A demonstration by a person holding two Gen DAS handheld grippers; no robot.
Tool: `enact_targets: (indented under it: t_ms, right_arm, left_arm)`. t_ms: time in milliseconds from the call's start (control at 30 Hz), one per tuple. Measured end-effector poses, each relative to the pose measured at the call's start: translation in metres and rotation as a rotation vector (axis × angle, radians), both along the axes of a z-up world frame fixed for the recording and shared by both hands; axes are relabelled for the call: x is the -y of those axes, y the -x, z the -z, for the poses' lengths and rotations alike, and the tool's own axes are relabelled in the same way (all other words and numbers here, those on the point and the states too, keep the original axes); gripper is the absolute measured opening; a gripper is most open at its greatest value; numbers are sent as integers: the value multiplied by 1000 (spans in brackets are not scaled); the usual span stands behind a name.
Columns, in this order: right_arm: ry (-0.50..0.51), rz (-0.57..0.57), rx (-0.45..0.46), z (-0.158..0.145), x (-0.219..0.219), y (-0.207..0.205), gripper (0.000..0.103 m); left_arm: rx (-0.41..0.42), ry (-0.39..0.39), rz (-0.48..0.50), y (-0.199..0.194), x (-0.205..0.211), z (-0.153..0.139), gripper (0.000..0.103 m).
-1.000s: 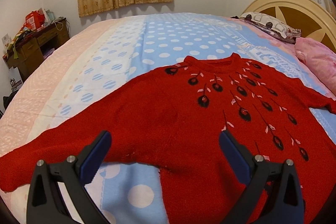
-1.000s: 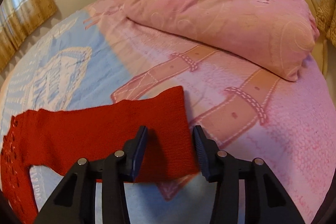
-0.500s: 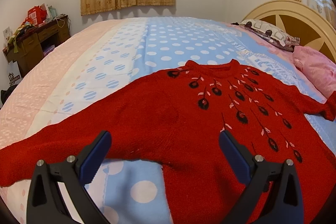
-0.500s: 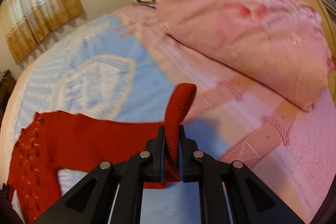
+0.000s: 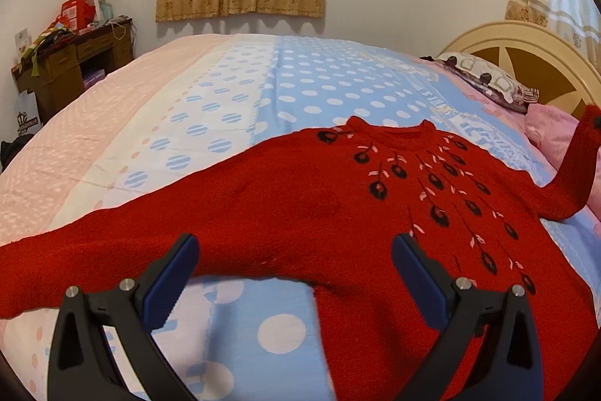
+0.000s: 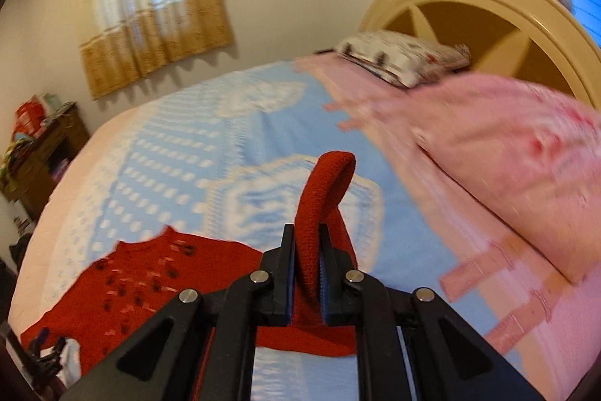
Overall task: Fold small clothes
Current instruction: 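Lift the held sleeve with the right gripper and fold it across the sweater body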
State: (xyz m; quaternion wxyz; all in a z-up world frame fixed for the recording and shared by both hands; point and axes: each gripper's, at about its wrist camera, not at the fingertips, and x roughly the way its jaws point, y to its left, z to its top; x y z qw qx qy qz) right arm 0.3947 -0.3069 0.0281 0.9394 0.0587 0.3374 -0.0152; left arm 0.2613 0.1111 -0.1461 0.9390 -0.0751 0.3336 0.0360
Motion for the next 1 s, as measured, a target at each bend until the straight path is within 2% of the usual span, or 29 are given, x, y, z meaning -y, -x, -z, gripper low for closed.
enact_targets:
  t_ms: [267,533,700,1000]
  right_arm:
    - [19,-150,40,-23,-90,-9,9]
    - [43,-283,26,-16,-170,-13,9]
    - [73,-393,4,-1,-232,-13,9]
    - [125,-571,-92,62,-333,-6,9]
  left_arm:
    - [18,32,-27,6,-14,2,103]
    - [31,70,-33,8,-22,4,103]
    - [40,96,-39,9,-28,6,103]
    - [52,107,-93,13,-40,10,103]
